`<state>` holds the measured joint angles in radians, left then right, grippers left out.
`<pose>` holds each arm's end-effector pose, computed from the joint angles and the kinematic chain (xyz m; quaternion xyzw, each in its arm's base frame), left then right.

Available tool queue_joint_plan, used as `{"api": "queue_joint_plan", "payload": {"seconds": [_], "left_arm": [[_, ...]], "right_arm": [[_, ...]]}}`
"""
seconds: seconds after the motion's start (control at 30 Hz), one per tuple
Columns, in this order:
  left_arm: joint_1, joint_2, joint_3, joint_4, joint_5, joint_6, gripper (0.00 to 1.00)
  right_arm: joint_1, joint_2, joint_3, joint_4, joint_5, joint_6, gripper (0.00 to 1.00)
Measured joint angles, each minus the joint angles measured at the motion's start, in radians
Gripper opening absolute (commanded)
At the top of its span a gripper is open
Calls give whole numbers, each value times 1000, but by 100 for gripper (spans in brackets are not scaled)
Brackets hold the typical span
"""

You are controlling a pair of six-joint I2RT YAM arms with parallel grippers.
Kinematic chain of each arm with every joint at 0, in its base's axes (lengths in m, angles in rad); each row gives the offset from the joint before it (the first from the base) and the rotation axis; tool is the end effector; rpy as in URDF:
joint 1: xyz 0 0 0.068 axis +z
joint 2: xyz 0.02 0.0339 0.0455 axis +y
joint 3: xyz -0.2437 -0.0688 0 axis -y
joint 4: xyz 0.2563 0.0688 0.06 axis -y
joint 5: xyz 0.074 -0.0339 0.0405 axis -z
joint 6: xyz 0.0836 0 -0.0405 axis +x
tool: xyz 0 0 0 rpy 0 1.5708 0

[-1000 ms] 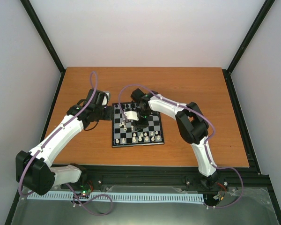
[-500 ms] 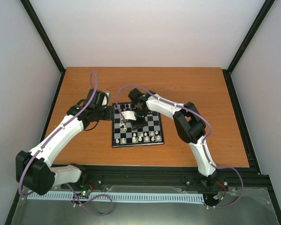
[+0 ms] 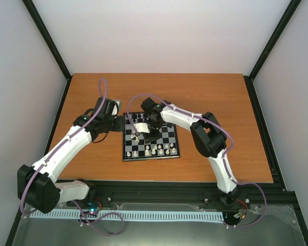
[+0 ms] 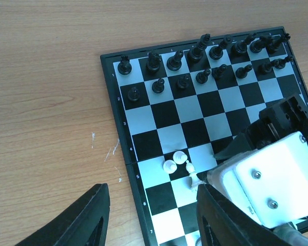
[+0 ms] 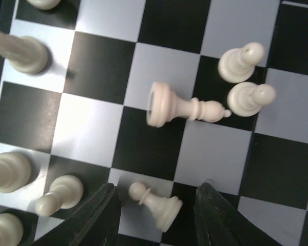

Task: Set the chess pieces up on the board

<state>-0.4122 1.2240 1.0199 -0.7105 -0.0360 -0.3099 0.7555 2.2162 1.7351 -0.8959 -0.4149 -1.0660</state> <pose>0.2728 -0.1160 0.2247 0.0426 0.9456 -0.0979 0.3074 0.3049 0.3334 0.0951 -0.7816 0.5815 0.1879 0.1252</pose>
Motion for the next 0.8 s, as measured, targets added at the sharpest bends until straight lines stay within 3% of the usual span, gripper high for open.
{"api": "queue_joint_plan", "payload": {"seconds": [0.8], "left_arm": [[0, 1, 0, 0, 19, 0, 50]], "right_arm": [[0, -64, -93, 10, 39, -44, 30]]}}
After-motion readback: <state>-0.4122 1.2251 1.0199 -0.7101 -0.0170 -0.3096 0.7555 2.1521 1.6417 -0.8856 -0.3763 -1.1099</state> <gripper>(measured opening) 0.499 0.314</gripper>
